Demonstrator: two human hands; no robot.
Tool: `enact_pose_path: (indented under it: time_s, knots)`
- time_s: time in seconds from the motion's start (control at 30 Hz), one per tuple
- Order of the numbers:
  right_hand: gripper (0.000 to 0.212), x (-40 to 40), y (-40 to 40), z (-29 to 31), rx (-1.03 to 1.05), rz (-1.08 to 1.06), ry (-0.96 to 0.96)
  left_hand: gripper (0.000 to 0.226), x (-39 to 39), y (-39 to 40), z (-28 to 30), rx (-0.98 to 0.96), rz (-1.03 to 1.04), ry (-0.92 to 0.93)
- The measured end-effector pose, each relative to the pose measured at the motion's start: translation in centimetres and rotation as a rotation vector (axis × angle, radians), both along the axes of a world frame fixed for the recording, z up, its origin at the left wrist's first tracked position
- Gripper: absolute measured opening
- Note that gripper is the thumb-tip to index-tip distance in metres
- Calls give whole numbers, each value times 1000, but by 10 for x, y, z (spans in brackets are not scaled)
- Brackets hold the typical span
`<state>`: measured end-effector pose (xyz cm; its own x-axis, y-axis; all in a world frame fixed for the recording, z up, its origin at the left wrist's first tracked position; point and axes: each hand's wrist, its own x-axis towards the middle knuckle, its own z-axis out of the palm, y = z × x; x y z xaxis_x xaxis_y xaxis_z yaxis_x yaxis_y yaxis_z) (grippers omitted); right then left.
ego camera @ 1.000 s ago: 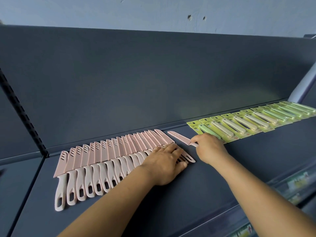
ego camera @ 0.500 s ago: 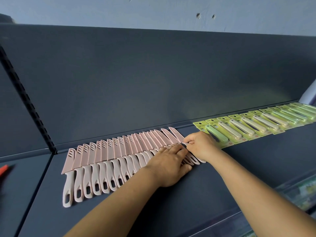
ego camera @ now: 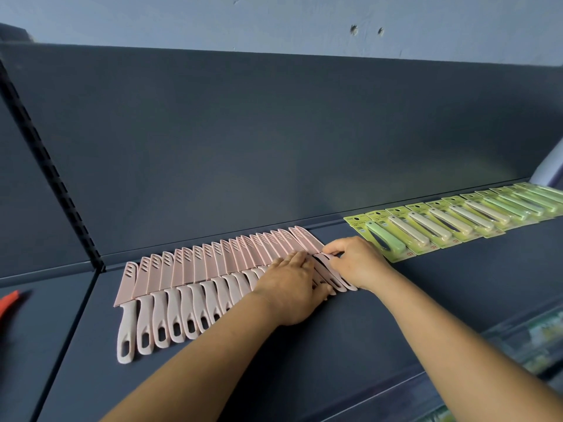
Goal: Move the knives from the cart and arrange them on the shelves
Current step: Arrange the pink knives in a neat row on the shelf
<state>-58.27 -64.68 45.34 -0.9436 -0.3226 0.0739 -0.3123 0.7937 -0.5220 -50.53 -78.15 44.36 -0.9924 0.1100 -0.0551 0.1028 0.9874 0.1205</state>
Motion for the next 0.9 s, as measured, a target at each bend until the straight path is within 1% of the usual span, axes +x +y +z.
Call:
enact_pose_path:
  time_s: [0.33,0.5,0.73,0.83,0.9]
  knots:
    - [31,3,-2,0,37,-6,-1,68,3,-2,3,11,-12,-3]
    - [31,16,-6,5,142,-19,65,67,11,-5,6,36,-7,42]
    - [35,63,-23,14,225,-6,155,60,60,-22,17,15,24,120]
    - [33,89,-40,18,198,66,193,56,92,-37,21,-12,69,152]
    - [33,108,-55,21,175,156,222,53,114,-52,24,-19,129,173]
